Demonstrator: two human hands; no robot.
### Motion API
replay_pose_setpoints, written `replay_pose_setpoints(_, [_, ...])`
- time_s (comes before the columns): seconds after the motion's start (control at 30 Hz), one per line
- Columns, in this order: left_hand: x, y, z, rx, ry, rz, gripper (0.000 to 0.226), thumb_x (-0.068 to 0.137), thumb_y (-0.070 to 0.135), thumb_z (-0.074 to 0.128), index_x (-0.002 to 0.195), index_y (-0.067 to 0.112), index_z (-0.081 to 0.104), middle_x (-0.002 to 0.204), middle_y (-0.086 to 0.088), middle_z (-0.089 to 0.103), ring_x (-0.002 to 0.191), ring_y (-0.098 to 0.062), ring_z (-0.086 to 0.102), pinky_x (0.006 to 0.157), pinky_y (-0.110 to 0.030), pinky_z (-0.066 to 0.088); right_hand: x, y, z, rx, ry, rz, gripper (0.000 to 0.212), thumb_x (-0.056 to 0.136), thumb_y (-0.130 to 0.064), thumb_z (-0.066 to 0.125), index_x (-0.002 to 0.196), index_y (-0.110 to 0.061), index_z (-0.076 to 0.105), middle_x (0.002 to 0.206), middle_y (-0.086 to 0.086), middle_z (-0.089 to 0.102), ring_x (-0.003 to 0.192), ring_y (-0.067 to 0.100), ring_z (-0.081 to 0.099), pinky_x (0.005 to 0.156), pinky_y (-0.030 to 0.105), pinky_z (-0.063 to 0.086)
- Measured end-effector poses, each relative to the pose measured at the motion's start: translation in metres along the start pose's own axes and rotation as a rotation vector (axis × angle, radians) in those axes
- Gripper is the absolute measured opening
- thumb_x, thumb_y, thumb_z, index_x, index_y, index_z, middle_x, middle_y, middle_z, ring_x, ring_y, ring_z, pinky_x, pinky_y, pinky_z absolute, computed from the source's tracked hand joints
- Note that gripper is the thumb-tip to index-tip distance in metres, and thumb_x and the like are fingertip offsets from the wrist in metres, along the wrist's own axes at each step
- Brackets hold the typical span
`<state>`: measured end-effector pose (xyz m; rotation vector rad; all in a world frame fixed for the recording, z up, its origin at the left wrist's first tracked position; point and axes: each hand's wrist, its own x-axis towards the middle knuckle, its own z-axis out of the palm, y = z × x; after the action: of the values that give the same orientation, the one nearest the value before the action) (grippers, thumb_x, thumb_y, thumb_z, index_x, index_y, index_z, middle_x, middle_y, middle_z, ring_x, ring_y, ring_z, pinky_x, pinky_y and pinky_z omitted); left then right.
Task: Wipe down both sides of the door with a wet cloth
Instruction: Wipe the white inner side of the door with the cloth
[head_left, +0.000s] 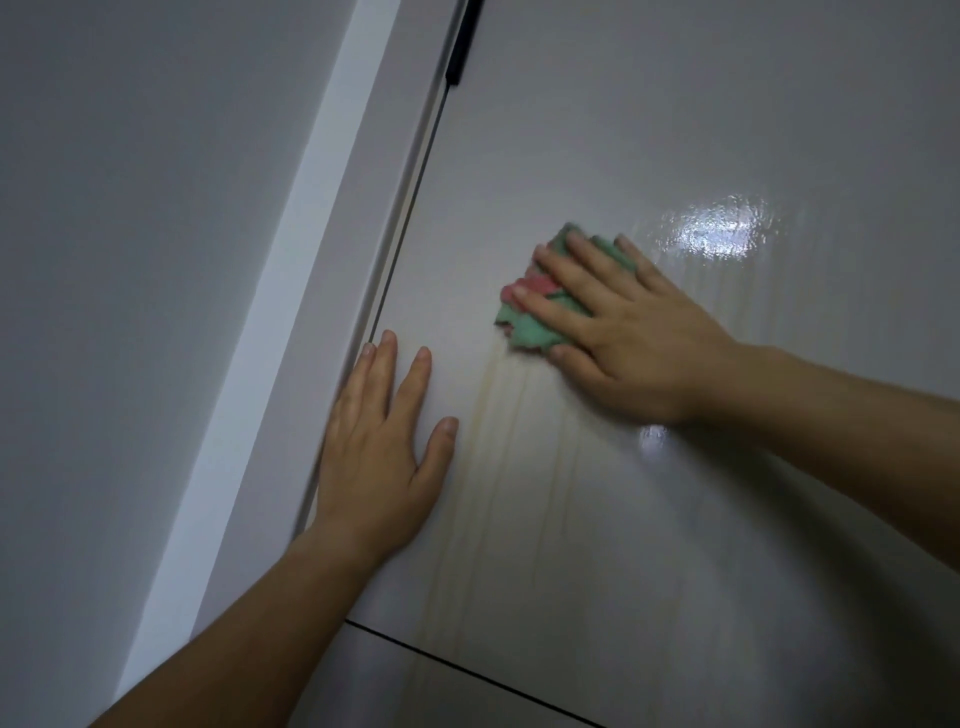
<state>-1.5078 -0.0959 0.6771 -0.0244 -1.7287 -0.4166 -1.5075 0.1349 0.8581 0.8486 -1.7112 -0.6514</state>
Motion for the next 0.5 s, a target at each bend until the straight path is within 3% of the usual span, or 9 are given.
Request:
replay_pose_setpoints(0.17, [-0.001, 0.014, 0.0, 0.049, -0.016, -0.057, 0.074, 0.101, 0.065, 0.016, 0.165, 0.033, 0.001, 0.175, -0.001, -0.01, 0.16, -0.017, -0.014, 0.127, -0.037, -0.007, 0.024, 0.056, -0.018, 0.078, 0.043, 0.371, 0.069, 0.096, -0.056, 0.013, 0.162, -0.039, 0.004, 0.172, 0.006, -0.003, 0.158, 0.028, -0.011, 0.126, 0.05, -0.011])
replay_pose_setpoints(0.37, [0.021, 0.047, 0.0, 0.019, -0.045, 0.163, 0.068, 0.105, 0.061, 0.012, 0.165, 0.029, 0.01, 0.175, -0.001, -0.002, 0.16, -0.017, -0.011, 0.13, -0.043, -0.008, -0.034, 0.0, 0.003, -0.006, -0.005, -0.005, 0.064, 0.101, -0.053, 0.019, 0.163, -0.036, 0.011, 0.171, 0.004, 0.004, 0.158, 0.028, -0.004, 0.128, 0.05, -0.002])
replay_pose_setpoints(0.43, [0.025, 0.051, 0.003, -0.014, -0.054, 0.151, 0.068, 0.104, 0.061, 0.01, 0.165, 0.032, 0.008, 0.175, 0.003, -0.004, 0.16, -0.013, -0.013, 0.129, -0.043, -0.01, -0.027, 0.024, -0.003, -0.014, -0.011, 0.036, 0.064, 0.101, -0.054, 0.017, 0.163, -0.038, 0.009, 0.172, 0.002, 0.002, 0.158, 0.026, -0.006, 0.128, 0.048, -0.004])
replay_pose_setpoints(0.5, [0.025, 0.048, 0.005, -0.016, -0.053, 0.146, 0.067, 0.104, 0.062, 0.01, 0.165, 0.034, 0.006, 0.175, 0.006, -0.007, 0.159, -0.012, -0.016, 0.129, -0.041, -0.012, -0.011, 0.062, -0.013, 0.016, 0.018, 0.236, 0.064, 0.1, -0.054, 0.016, 0.162, -0.04, 0.004, 0.172, 0.003, -0.001, 0.158, 0.025, -0.01, 0.127, 0.048, -0.008])
